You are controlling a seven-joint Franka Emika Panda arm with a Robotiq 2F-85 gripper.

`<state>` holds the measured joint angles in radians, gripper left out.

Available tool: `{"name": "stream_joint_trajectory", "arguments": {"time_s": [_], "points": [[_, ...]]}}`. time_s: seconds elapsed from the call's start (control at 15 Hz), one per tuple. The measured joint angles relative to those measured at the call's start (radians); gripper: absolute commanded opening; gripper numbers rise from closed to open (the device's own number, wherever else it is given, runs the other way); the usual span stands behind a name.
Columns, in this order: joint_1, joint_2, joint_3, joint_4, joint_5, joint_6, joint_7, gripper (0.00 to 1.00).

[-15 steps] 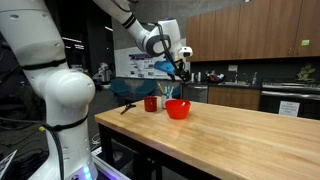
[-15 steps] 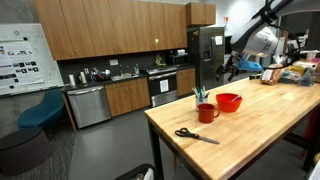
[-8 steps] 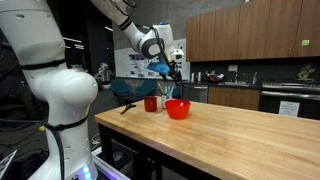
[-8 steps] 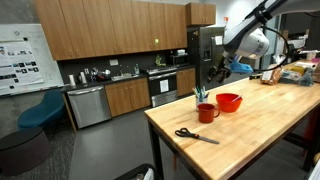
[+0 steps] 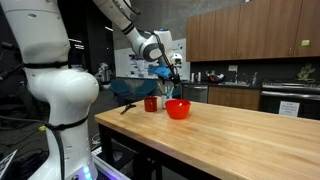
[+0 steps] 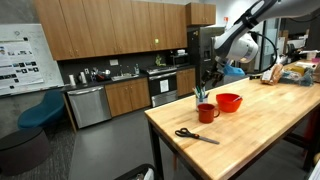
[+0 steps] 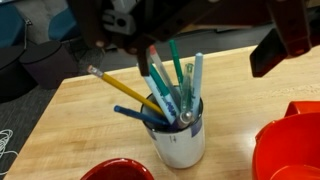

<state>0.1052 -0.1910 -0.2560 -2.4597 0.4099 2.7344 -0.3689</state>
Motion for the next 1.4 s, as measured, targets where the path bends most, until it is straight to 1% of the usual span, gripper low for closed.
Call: {"name": "stream_joint_trajectory", "arguments": {"time_s": [0.27,0.33,0.47,0.67,1.0,1.07,1.33,1.4], "points": [[0.003,0.062,-0.001,0.057,0.026,0.001,-0.042,1.0],[0.003,0.077,-0.001,0.071,0.039,0.0,-0.056,0.94],[0.003,0.104,-0.001,0.094,0.072,-0.003,-0.088,0.69],[0.003,0.141,-0.001,0.122,0.108,-0.01,-0.122,0.44],[0.002,0.172,-0.001,0.148,0.113,-0.012,-0.135,0.06],[0.001,0.172,-0.002,0.149,0.113,-0.012,-0.135,0.01],[-0.002,0.172,-0.002,0.152,0.113,-0.012,-0.135,0.0],[-0.002,0.171,-0.002,0.153,0.113,-0.012,-0.135,0.26]]}}
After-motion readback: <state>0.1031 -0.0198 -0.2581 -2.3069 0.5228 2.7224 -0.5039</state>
